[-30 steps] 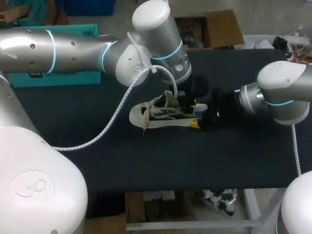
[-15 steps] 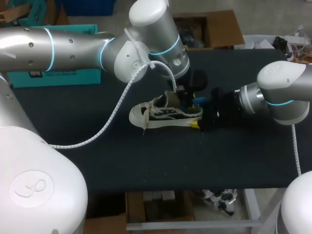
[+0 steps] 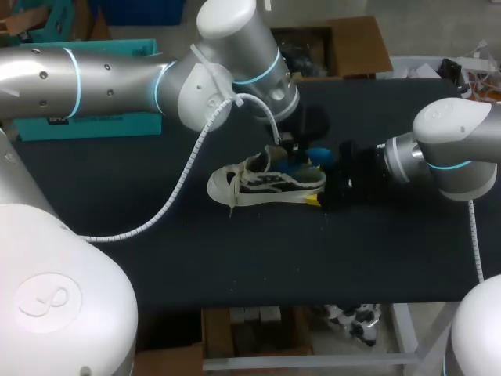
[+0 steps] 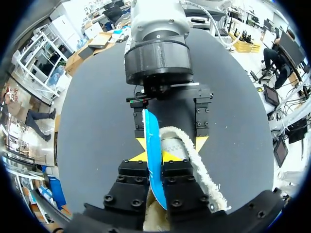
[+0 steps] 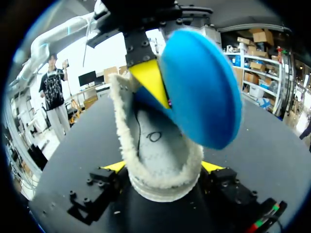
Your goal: Open the shoe tongue, take the insole out of the shoe, put the insole back into the shoe, and pack the shoe into the shoebox
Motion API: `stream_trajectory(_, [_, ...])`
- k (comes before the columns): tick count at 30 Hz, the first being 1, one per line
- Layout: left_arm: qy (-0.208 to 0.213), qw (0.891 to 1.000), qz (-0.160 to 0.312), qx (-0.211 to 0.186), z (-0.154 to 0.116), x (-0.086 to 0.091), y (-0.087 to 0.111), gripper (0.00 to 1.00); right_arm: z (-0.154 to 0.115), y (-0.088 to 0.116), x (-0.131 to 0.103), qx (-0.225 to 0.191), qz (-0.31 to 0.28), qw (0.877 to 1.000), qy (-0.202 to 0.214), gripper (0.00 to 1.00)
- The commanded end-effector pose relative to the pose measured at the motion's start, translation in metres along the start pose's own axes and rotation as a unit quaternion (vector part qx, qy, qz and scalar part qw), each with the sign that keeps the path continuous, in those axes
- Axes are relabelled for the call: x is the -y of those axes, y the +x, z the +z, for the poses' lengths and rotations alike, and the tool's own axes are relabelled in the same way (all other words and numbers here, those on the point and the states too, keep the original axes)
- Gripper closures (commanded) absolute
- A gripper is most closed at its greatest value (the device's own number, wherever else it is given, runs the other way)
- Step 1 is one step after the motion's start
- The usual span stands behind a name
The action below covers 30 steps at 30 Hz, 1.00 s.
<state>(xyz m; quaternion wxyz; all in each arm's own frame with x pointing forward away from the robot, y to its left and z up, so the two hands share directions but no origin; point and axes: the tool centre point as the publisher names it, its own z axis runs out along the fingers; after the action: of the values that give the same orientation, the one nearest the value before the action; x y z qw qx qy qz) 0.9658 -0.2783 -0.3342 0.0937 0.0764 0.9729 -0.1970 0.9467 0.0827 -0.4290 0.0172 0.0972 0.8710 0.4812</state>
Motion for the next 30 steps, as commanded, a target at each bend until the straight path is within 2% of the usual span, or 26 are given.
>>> stream_trajectory(1, [0.022, 1.0, 0.003, 0.006, -0.018, -0.003, 0.007, 1.0, 0.005, -0.001, 0.005, -0.001, 0.0, 1.0, -0.001, 1.0])
stream_trajectory(7, [0.068, 0.998, 0.015, 0.01, -0.043, 0.012, 0.009, 1.0, 0.005, -0.001, 0.005, -0.001, 0.0, 1.0, -0.001, 1.0])
stream_trajectory(11, [0.121, 0.992, 0.026, 0.007, -0.063, 0.028, 0.01, 1.0, 0.0, -0.001, 0.004, 0.007, -0.004, 1.0, -0.002, 1.0])
stream_trajectory(12, [0.139, 0.99, 0.032, 0.004, -0.069, 0.033, 0.012, 1.0, -0.002, -0.001, 0.003, 0.008, -0.006, 1.0, 0.0, 0.9])
stream_trajectory(13, [0.147, 0.988, 0.036, 0.004, -0.073, 0.038, 0.013, 1.0, -0.003, 0.0, 0.003, 0.009, -0.007, 1.0, 0.001, 0.36])
stream_trajectory(14, [0.159, 0.986, 0.042, 0.0, -0.076, 0.042, 0.015, 1.0, -0.006, 0.001, 0.002, 0.011, -0.009, 1.0, 0.0, 0.0])
stream_trajectory(20, [0.218, 0.973, 0.077, -0.011, -0.102, 0.063, 0.02, 1.0, -0.028, 0.009, 0.007, 0.027, -0.006, 1.0, 0.009, 0.0])
stream_trajectory(27, [0.279, 0.952, 0.122, -0.015, -0.135, 0.084, 0.028, 1.0, -0.068, 0.019, 0.007, 0.048, 0.0, 0.998, 0.044, 0.0])
stream_trajectory(30, [0.302, 0.944, 0.135, -0.012, -0.15, 0.087, 0.03, 1.0, -0.086, 0.022, 0.004, 0.056, -0.002, 0.997, 0.059, 0.0])
